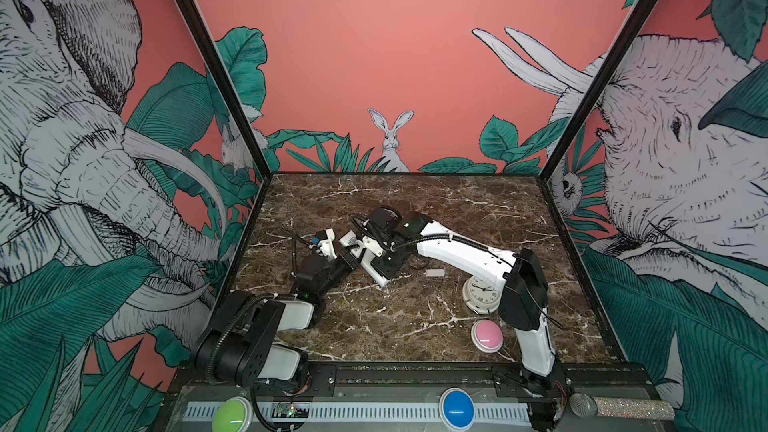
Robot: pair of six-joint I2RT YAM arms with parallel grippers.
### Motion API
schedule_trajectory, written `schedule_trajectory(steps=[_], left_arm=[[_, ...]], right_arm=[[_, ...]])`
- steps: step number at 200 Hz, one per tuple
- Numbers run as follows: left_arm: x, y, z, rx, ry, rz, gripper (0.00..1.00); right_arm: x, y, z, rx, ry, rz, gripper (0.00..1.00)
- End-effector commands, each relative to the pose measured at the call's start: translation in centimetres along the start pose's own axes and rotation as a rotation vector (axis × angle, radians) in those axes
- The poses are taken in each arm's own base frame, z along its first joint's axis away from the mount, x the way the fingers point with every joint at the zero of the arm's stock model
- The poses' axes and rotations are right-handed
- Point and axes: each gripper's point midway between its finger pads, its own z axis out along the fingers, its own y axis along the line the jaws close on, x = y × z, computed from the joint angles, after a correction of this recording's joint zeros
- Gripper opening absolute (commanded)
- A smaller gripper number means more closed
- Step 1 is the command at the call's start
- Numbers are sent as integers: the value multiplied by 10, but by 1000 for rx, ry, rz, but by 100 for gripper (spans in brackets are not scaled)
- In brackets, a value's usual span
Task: Load the batteries into the remote control
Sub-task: 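Lower the battery end-first into the compartment beside the first battery, then open the right gripper and lift it off the inserted battery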
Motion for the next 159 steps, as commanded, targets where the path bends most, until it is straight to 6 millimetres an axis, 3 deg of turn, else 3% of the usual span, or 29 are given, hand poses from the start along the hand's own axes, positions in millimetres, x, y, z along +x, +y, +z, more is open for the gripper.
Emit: schedule_trajectory(steps=[1, 69, 109, 159], left_arm=[[-4, -10, -2, 45, -15, 9, 0], [-1, -11, -2, 45, 3, 14, 0], [1, -13, -2, 56, 22, 11, 0], [5, -17, -1, 71, 53, 11, 0]], right_arm=[[-6, 3, -12, 12, -21, -8, 33], [-11, 10, -37, 11, -59, -31, 34], [-3, 14, -51, 1, -78, -80, 34], [13, 25, -71, 9, -153, -317, 35]])
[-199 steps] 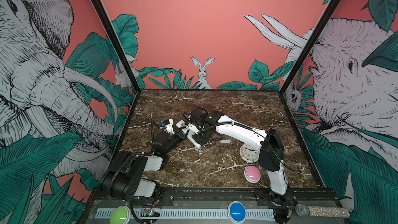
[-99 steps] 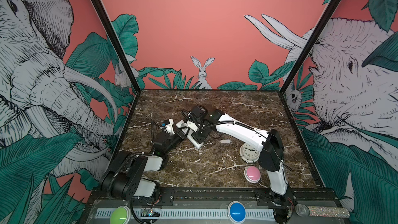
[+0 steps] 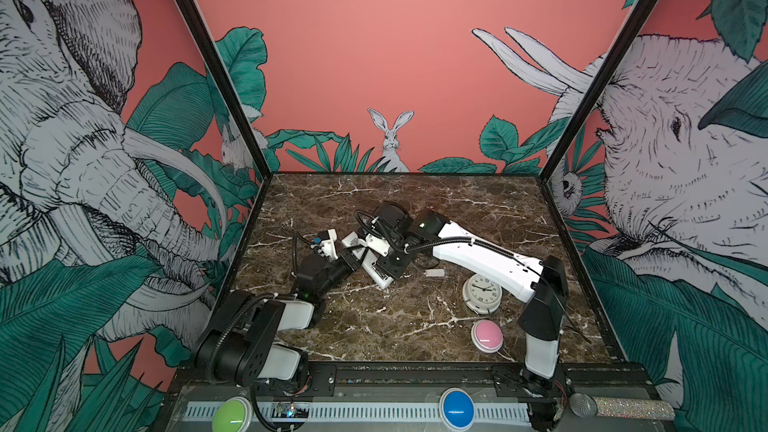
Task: Load the batteries into the remote control
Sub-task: 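Open the right gripper and lift it off the inserted battery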
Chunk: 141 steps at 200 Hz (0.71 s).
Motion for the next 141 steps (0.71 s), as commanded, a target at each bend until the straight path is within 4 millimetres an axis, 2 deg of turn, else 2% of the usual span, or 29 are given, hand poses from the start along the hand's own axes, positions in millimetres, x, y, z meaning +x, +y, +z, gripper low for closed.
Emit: schedule_trajectory(steps=[1, 47, 68, 76, 79, 92, 141], left_arm=[[-3, -14, -1, 52, 6, 14, 0], [2, -26, 0, 85, 59, 26, 0], [4, -37, 0, 107, 90, 36, 0], [9, -43, 0, 127, 126, 44, 0], [9, -44, 0, 130, 134, 44, 0], [11, -49, -1, 141, 156, 52, 0], [20, -58, -5, 158, 217, 45, 0]], right_arm=[[0, 14, -20, -2, -74, -180, 35], [14, 36, -34, -48, -146, -379, 35], [20, 38, -39, -33, -167, -446, 35], [23, 38, -33, -26, -160, -470, 34], [21, 38, -44, -12, -191, -478, 34], [22, 37, -49, 8, -226, -497, 34], [25, 41, -58, 8, -283, -547, 34]])
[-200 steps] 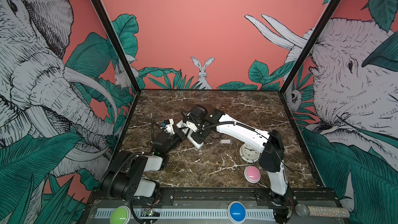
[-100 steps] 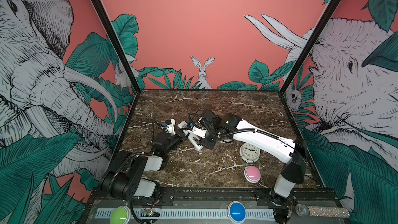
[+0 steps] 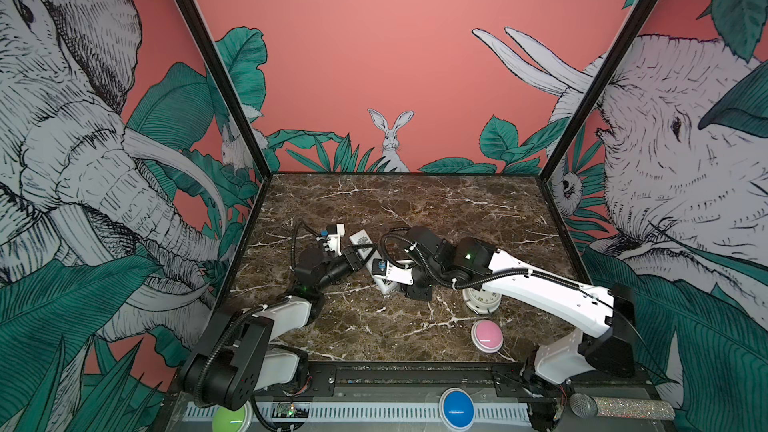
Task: Load the batteries into the remote control
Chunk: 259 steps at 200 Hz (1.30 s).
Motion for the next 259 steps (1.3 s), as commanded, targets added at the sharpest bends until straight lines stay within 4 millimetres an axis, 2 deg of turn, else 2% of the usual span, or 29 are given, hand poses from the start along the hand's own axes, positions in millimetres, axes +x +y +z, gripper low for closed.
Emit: schedule_trajectory(steps=[1, 111, 166, 259], left_arm=[[2, -16, -1, 45, 39, 19, 0], [5, -46, -10, 79, 92, 61, 0], [4, -54, -11, 95, 97, 67, 0], [5, -61, -12, 113, 108, 77, 0]], right_arm=[[-15, -1, -9, 20, -75, -65, 34], [-24, 10, -22, 6, -118, -177, 32], [-19, 17, -13, -9, -55, -245, 33], [-21, 17, -2, -21, -40, -278, 31]])
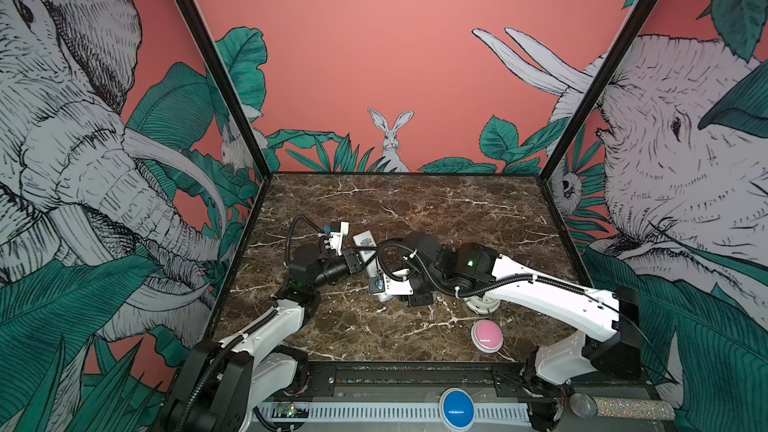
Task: Load the batteries into the remote control
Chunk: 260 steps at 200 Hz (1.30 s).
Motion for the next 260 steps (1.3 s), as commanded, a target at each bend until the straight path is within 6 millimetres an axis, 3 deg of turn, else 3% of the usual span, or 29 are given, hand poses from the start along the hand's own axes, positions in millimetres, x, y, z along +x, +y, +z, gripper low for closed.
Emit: schedule_trajectory(steps=[1, 260], left_arm=[[-8, -20, -1, 47, -7, 52, 0], [-8, -21, -3, 46, -14, 50, 0]], right_arm=[[-8, -3, -1, 4, -15, -30, 31], [0, -7, 28, 8, 38, -58, 21]])
